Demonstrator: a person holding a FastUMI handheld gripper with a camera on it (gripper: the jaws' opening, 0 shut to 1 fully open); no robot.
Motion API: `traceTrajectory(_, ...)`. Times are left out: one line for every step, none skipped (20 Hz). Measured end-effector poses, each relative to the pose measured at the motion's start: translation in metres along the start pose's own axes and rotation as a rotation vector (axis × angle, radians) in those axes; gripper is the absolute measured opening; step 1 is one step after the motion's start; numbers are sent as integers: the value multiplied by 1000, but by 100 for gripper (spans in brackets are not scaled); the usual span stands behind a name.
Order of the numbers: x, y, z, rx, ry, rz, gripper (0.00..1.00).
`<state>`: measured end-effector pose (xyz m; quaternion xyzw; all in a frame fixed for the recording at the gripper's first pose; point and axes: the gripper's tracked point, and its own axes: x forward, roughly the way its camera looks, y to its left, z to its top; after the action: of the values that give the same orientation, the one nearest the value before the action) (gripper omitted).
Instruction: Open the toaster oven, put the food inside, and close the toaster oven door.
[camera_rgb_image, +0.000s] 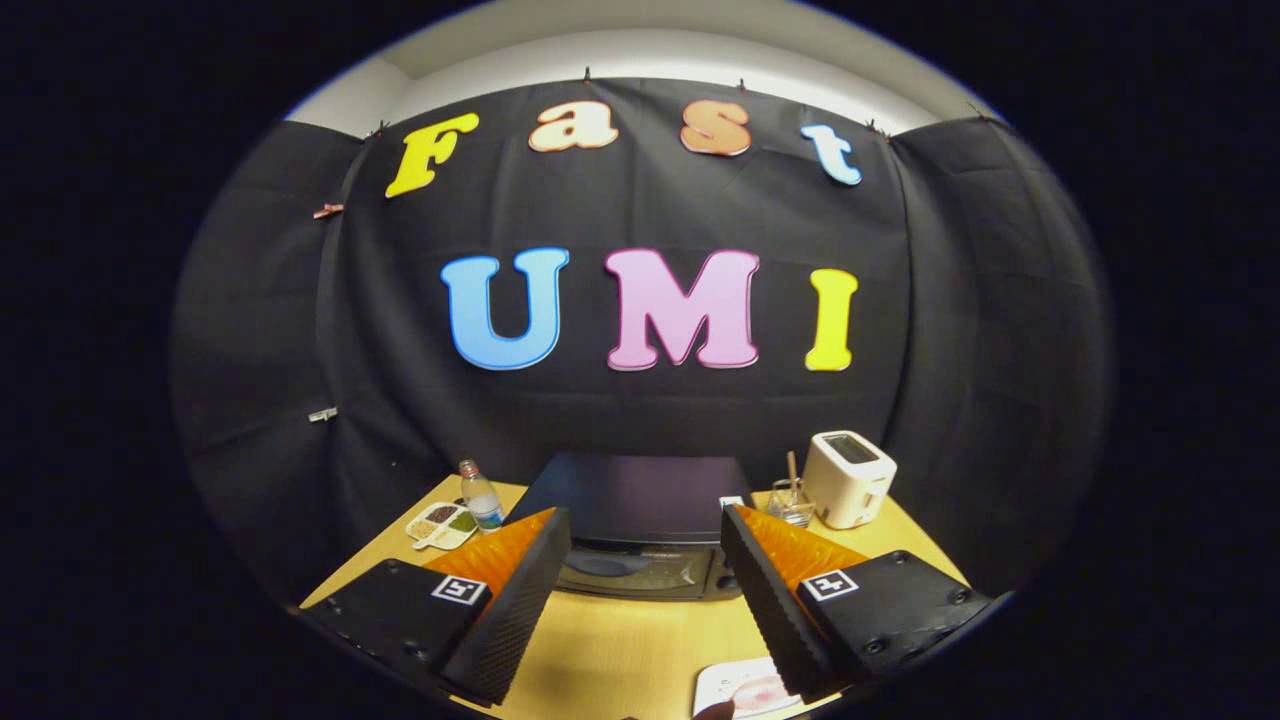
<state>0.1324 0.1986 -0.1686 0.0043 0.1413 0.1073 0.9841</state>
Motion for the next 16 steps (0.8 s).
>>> traceTrajectory(14,8,-12,-2,27,6,98)
traceTrajectory(29,13,-25,-5,55,8,98)
traceTrajectory(42,17,-38,-9,81,7,98)
traceTrajectory(56,19,-53,-11,111,2,98)
traceTrajectory(69,22,-67,-5,142,-2,98)
traceTrajectory(81,24,-82,9,175,-7,99)
traceTrajectory(92,26,-93,30,202,-13,98)
traceTrajectory(99,25,-108,44,228,-20,98)
traceTrajectory(107,25,-120,48,250,-29,99)
traceTrajectory(116,27,-127,39,263,-39,98)
traceTrajectory(124,29,-131,29,272,-46,99)
traceTrajectory(132,30,-134,30,280,-50,99)
traceTrajectory(138,30,-137,41,287,-56,98)
traceTrajectory(144,27,-136,46,277,-69,98)
traceTrajectory(149,26,-136,51,263,-81,99)
traceTrajectory(151,26,-138,57,277,-92,98)
